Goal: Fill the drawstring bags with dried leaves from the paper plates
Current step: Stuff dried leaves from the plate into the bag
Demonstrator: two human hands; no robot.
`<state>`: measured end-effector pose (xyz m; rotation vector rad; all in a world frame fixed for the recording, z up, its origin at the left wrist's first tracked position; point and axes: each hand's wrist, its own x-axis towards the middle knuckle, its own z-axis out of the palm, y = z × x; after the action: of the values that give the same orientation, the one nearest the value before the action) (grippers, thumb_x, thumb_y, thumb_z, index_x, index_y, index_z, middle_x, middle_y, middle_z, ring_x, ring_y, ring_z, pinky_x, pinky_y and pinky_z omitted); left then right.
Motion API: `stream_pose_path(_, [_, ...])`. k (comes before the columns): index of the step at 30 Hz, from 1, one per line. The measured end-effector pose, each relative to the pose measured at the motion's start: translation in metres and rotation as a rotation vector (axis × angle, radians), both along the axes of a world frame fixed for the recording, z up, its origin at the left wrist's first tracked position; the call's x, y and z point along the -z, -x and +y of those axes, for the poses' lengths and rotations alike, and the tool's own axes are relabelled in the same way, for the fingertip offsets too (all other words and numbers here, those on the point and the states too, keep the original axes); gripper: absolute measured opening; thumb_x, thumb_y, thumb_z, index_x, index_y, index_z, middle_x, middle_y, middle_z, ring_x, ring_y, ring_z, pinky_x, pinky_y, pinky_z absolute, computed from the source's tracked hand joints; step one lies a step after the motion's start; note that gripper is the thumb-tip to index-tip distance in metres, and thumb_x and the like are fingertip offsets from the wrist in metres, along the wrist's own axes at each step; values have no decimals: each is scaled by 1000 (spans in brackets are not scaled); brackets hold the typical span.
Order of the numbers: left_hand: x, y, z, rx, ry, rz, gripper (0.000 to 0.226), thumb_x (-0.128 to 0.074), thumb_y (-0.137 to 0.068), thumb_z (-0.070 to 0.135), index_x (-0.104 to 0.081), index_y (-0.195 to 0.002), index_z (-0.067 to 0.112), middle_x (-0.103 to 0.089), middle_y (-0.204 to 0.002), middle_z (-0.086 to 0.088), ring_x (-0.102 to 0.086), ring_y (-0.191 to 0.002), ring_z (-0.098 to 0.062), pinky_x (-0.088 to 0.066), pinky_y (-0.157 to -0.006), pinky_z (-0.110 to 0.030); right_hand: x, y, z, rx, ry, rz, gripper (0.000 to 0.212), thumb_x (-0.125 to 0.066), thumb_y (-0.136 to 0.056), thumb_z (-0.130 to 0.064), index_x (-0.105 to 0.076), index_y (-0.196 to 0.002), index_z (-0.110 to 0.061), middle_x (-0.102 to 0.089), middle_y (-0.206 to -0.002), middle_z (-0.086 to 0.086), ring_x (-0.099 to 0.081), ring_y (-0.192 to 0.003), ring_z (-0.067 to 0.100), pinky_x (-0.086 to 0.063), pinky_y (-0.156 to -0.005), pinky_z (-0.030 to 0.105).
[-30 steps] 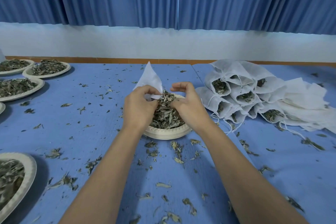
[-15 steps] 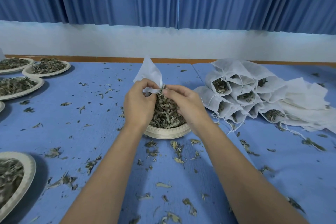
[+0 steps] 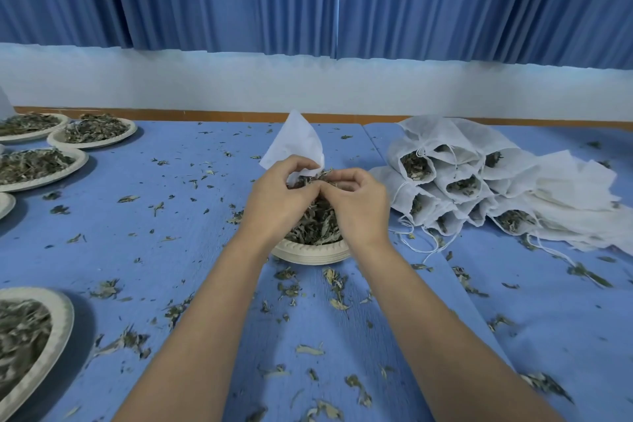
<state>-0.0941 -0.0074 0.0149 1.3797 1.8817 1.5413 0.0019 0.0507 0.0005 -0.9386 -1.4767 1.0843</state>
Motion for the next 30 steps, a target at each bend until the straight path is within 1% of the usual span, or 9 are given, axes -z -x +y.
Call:
stream_pose_path(3, [4, 0, -1, 11, 8, 127, 28, -68, -80, 17, -58, -95, 39, -59, -100, 18, -54, -81, 4, -40, -64, -15, -2, -2, 1, -26, 76, 62, 20, -82, -72, -15, -63, -69, -21, -70, -75, 5, -65, -71, 14, -54, -74, 29])
stream_pose_path(7, [6, -1, 1, -67, -86, 149, 25, -72, -77, 13, -60, -88, 33, -60, -83, 18, -49, -67, 15, -37, -58, -8, -6, -4, -4, -151, 105, 48, 12, -77, -77, -21, -71, -67, -20, -72, -72, 0, -65, -71, 6, -52, -73, 23])
stream_pose_path(9, [7, 3, 1, -118, -111, 143, 23, -72, -77, 10, -64, -88, 29, -62, -88, 16, -50, -70, 14, -37, -61, -5, -9, -4, -3, -190, 120, 26, 19, -68, -82, -21, -73, -64, -22, -74, -77, -4, -66, -79, 6, -51, -81, 26])
stream_pose_path(13, [9, 5, 1, -155, -128, 75, 23, -70, -79, 7, -63, -81, 29, -63, -81, 15, -51, -63, -2, -37, -55, -8, -13, -7, -1, -176, 84, -29, 32, -50, -85, -15, -72, -63, -23, -74, -80, -6, -67, -86, 10, -51, -86, 31])
stream_pose_path(17, [7, 8, -1, -135, -131, -53, 23, -75, -79, 10, -62, -77, 29, -66, -82, 11, -57, -67, -27, -49, -63, -35, -6, -10, 4, -31, -62, -170, 13, -58, -89, -19, -67, -81, -19, -66, -76, -11, -60, -71, 5, -48, -71, 26])
stream_pose_path(20, [3, 9, -5, -116, -136, -117, 26, -76, -77, 7, -62, -75, 28, -66, -83, 10, -65, -82, -34, -54, -73, -38, -5, -11, 7, -57, -197, -247, 9, -64, -89, -18, -70, -94, -22, -65, -82, -17, -59, -77, -3, -46, -70, 13])
stream_pose_path(22, [1, 9, -6, -87, -134, -153, 27, -76, -75, 2, -62, -75, 25, -68, -83, 4, -67, -82, -35, -55, -76, -40, -4, -10, 7, -66, -278, -312, 13, -65, -89, -18, -73, -98, -21, -69, -90, -11, -61, -84, 0, -47, -75, 14])
stream_pose_path(26, [0, 11, -7, -35, -125, -175, 33, -70, -74, -11, -63, -76, 21, -67, -89, -1, -63, -72, -21, -53, -72, -33, -5, -9, 6, -25, -314, -292, 18, -66, -88, -18, -73, -105, -19, -71, -98, -7, -63, -90, 5, -51, -82, 26])
stream_pose_path(30, [1, 9, -7, -12, -126, -180, 35, -64, -76, -15, -63, -78, 20, -67, -91, 3, -59, -60, -5, -52, -62, -20, -3, -9, 7, 22, -440, -436, 20, -65, -88, -17, -73, -107, -17, -72, -104, -3, -60, -103, 14, -47, -89, 30])
